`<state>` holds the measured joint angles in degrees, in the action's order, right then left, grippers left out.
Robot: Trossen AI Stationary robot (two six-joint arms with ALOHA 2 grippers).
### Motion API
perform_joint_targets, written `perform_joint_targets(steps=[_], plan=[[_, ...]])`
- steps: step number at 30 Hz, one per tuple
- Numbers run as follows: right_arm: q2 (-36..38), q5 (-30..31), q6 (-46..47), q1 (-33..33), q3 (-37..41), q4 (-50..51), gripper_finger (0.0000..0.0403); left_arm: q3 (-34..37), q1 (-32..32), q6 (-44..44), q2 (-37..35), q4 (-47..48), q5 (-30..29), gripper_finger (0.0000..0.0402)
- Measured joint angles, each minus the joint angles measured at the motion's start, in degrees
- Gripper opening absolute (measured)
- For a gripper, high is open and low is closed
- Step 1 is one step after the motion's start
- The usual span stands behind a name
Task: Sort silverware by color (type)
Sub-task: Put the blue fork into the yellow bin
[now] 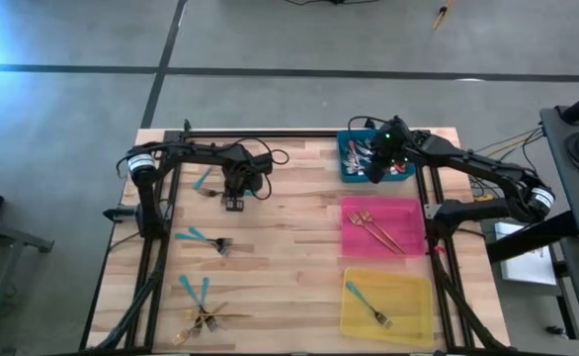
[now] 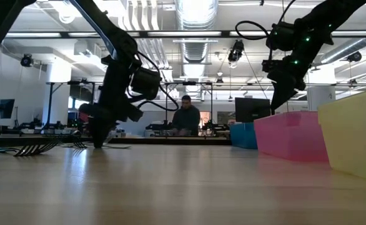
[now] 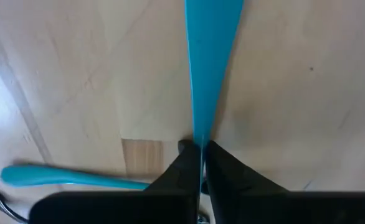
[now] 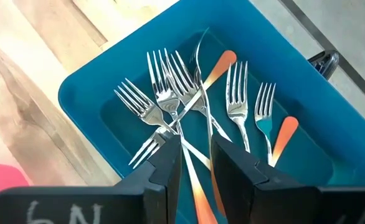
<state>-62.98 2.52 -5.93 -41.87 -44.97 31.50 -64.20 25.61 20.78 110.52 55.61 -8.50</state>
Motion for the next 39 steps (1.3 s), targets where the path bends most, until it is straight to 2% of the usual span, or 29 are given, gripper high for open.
perform_joint_targets(steps=[6,11,15,18,21,23,30,35,39], plan=[[0.00,0.00,0.00,0.00,-0.56,-0.02,0.0082,-2.62,0.12,-5.95,-2.23,5.95,-6.23,0.0001],[0.05,-0.55,1.47,0.00,-0.83,-0.08,0.0082,-8.55,0.04,-10.79,-7.32,9.45,-8.98,0.0001],[0.18,-8.15,1.59,-0.02,-0.83,-0.74,0.0082,-13.18,0.02,-15.70,-13.05,4.94,-9.21,0.0001],[0.35,-17.67,2.00,0.20,-0.58,-3.49,0.0082,-14.53,-0.54,-19.22,-17.90,-3.05,-7.98,0.0001],[0.35,-26.23,3.54,1.24,0.02,-9.77,0.0082,-13.39,-1.24,-20.84,-23.20,-13.81,-1.31,0.0001],[0.35,-29.47,4.67,2.46,0.16,-14.29,0.0082,-11.53,-1.79,-21.79,-26.48,-22.21,2.76,0.0001],[0.02,-30.07,6.08,8.68,0.26,-27.72,0.0082,0.35,-5.05,-25.99,-31.87,-46.14,7.12,0.0000],[-0.17,-30.24,6.11,13.53,0.28,-36.00,0.0082,8.57,-7.75,-28.42,-30.59,-63.30,8.96,0.0000],[-0.13,-31.00,7.64,15.46,0.28,-40.10,0.0082,12.34,-9.16,-30.90,-28.14,-76.49,9.08,0.0000]])
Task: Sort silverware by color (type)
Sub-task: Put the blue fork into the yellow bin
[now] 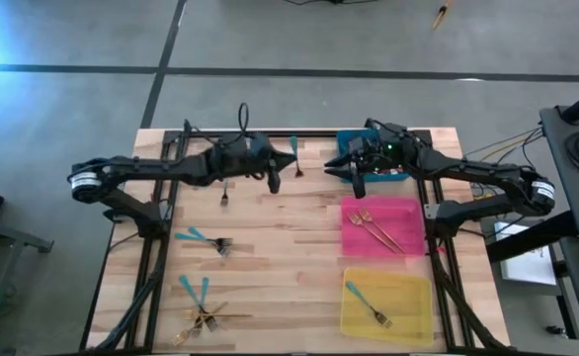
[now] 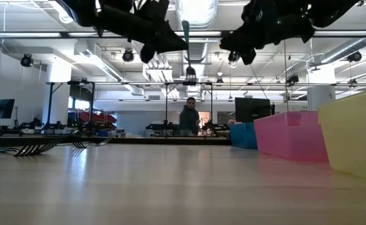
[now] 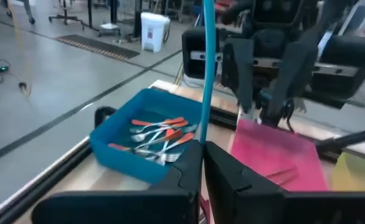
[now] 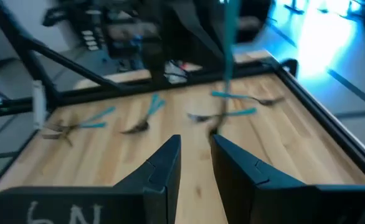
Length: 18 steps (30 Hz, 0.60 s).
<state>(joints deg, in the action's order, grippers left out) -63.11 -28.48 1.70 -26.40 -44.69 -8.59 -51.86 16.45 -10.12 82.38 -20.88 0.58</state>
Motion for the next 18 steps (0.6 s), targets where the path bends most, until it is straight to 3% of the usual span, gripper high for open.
perform_joint_targets(steps=[3,10,18], plan=[[0.00,-0.67,0.51,0.66,-0.07,-0.43,0.0082,0.36,-1.30,-0.95,3.36,-5.05,0.00,0.0000],[-0.85,-0.67,1.35,1.28,-0.15,-0.43,0.0082,-5.71,-5.01,-0.15,11.57,-6.10,2.21,0.0000],[-0.68,-0.45,1.76,1.26,-0.46,-0.86,0.0082,-10.39,-5.44,2.26,14.82,-5.98,1.46,0.0000]])
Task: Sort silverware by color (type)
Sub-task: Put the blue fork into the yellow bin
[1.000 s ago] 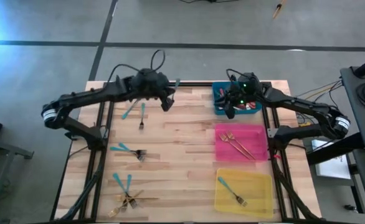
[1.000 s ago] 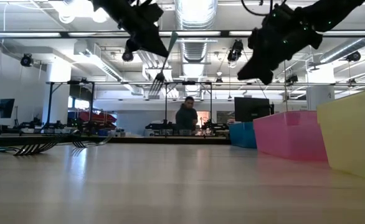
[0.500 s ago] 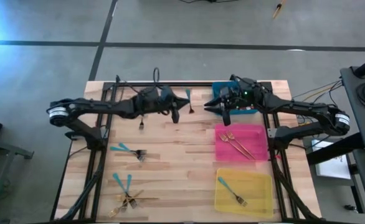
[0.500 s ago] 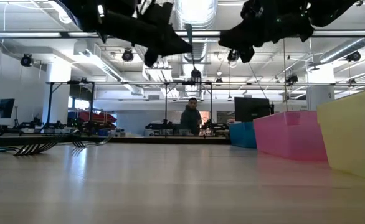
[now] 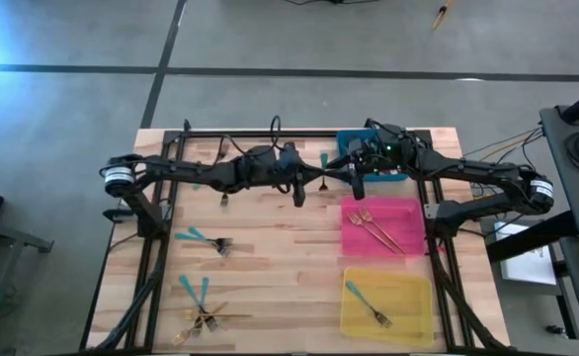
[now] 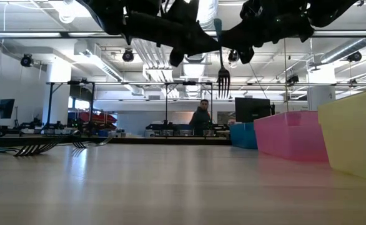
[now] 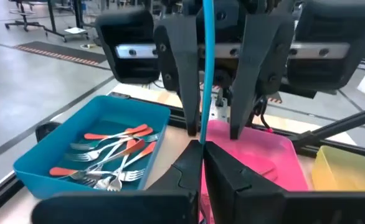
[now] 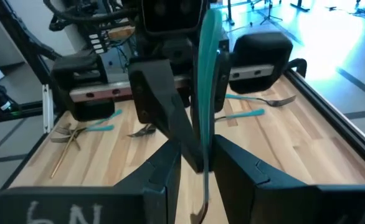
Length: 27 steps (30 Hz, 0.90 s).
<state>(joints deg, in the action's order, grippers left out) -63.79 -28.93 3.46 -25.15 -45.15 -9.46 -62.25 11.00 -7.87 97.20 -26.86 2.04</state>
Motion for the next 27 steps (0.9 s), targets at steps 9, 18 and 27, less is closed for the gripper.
perform_joint_targets(steps=[9,18,27], plan=[[-0.04,0.31,0.15,0.04,-1.29,-0.13,0.0082,0.03,-0.43,-0.12,-0.16,-0.32,0.02,0.0000],[-0.04,0.42,0.01,0.02,-2.12,-1.04,0.0066,0.03,-0.87,-0.13,0.08,-2.61,0.07,0.0000],[-0.05,0.23,-1.34,0.09,-2.12,-1.13,0.0011,0.08,-0.94,-0.15,0.08,-2.90,0.00,0.0000]])
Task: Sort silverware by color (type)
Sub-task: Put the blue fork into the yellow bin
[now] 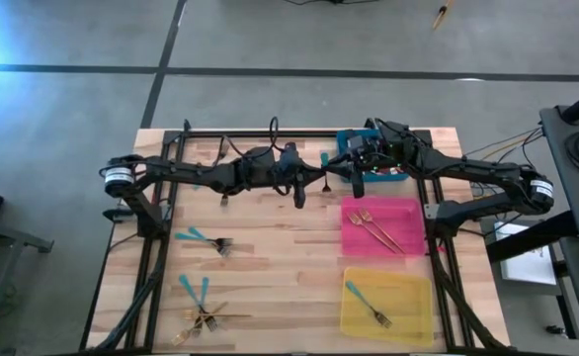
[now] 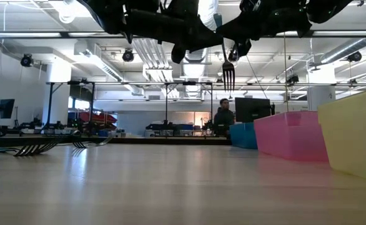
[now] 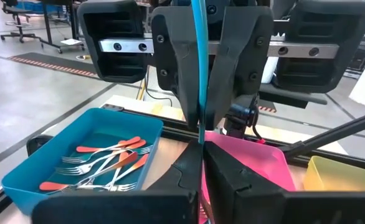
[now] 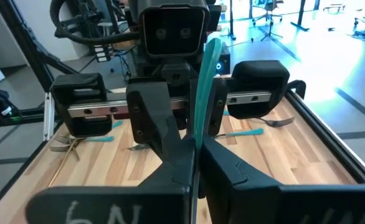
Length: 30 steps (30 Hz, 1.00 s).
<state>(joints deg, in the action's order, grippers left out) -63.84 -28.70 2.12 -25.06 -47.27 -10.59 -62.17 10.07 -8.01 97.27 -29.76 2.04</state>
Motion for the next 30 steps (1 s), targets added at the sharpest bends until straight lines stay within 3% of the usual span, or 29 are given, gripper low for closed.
perform_joint_targets(steps=[6,12,17,21,26,30], plan=[[0.37,0.21,1.32,-0.34,-1.30,4.07,0.0010,0.04,0.00,1.81,-0.94,2.70,0.05,0.0000],[1.87,7.62,-3.81,-0.57,-10.78,27.13,0.0009,0.07,0.46,4.06,-5.46,11.42,0.19,0.0000],[1.87,7.35,-1.44,1.83,-16.30,45.73,0.0009,0.07,0.35,4.40,-7.43,20.61,0.20,0.0000],[1.92,7.28,6.04,8.29,-17.56,57.03,0.0009,0.07,0.35,4.10,-7.94,31.28,0.19,0.0000],[2.57,7.63,19.53,21.57,-16.95,58.14,0.0009,0.07,0.35,3.31,-8.11,37.37,0.17,0.0000],[1.76,15.73,34.67,35.07,-14.74,58.19,0.0009,0.07,0.35,2.89,-8.16,38.58,0.17,0.0000]])
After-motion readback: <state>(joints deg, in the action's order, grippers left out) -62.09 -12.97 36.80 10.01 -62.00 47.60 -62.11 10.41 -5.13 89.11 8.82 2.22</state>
